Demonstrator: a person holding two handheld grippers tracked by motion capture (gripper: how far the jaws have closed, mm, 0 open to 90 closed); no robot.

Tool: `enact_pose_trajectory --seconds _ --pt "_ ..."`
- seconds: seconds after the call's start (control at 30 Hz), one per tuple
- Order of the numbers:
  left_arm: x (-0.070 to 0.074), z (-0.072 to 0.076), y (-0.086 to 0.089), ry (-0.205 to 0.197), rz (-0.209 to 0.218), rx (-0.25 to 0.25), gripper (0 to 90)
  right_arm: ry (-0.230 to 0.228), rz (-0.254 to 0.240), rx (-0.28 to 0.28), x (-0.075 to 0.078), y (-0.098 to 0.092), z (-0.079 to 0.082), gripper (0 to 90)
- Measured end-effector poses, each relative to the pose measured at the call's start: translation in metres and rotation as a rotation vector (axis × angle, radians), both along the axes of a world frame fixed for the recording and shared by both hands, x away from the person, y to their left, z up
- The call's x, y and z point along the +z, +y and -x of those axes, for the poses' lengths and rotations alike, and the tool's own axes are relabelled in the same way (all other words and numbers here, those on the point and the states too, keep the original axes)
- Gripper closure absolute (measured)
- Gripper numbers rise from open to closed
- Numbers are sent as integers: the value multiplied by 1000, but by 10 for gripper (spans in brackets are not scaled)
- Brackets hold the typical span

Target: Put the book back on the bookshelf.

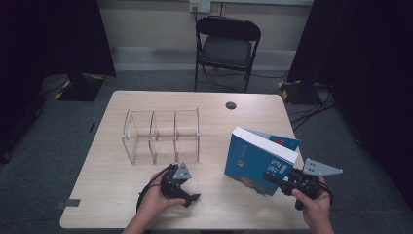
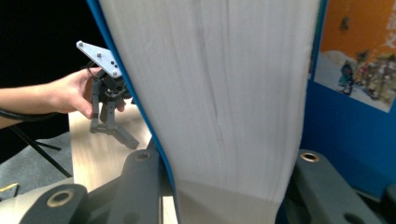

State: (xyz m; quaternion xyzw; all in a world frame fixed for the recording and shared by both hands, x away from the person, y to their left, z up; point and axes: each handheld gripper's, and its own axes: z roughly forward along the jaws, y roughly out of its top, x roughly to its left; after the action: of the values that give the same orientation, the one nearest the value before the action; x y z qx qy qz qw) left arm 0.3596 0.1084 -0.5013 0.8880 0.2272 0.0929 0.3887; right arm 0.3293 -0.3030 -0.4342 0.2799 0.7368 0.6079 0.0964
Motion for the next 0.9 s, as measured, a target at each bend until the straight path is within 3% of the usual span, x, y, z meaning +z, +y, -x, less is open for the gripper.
enact_pose_trajectory --seconds 0.03,0.13,0.17,0.2,0.23,0.33,0.4,0.5,0.6,0.67,0.73,0.77,0.8,0.83,0.9 --pt "0 1 -2 -1 34 4 183 -2 -6 7 -1 0 0 605" --pt "2 0 -5 -6 11 0 206 5 -19 8 -2 0 0 604" --pt "2 0 -6 -7 21 3 224 13 -31 8 -3 -1 0 603" --pt "3 0 -6 -10 11 -10 280 20 -47 16 -4 -1 1 603" --pt "2 -1 -7 -11 33 -13 318 18 -41 23 -4 -1 1 604" --pt "7 -1 -17 -49 67 -57 324 21 -54 49 -5 0 2 603" --pt "10 -2 -20 -64 49 -76 327 22 -55 49 -5 0 2 603" --pt "17 -5 -33 -65 77 -101 327 25 -61 49 -6 0 2 602" --pt "21 -6 -42 -74 70 -112 327 23 -64 62 -7 1 5 602" --pt "22 -8 -45 -89 81 -119 326 28 -70 85 -7 3 7 601" --pt "24 -10 -48 -118 65 -131 325 25 -66 88 -7 4 7 600" --pt "24 -10 -51 -105 86 -134 322 25 -71 90 -7 4 7 600" --pt "25 -11 -52 -106 65 -139 332 19 -77 95 -8 4 7 601" --pt "25 -12 -56 -101 78 -141 332 15 -71 100 -8 4 7 601" --pt "27 -15 -61 -116 85 -157 329 16 -70 105 -8 4 8 600"
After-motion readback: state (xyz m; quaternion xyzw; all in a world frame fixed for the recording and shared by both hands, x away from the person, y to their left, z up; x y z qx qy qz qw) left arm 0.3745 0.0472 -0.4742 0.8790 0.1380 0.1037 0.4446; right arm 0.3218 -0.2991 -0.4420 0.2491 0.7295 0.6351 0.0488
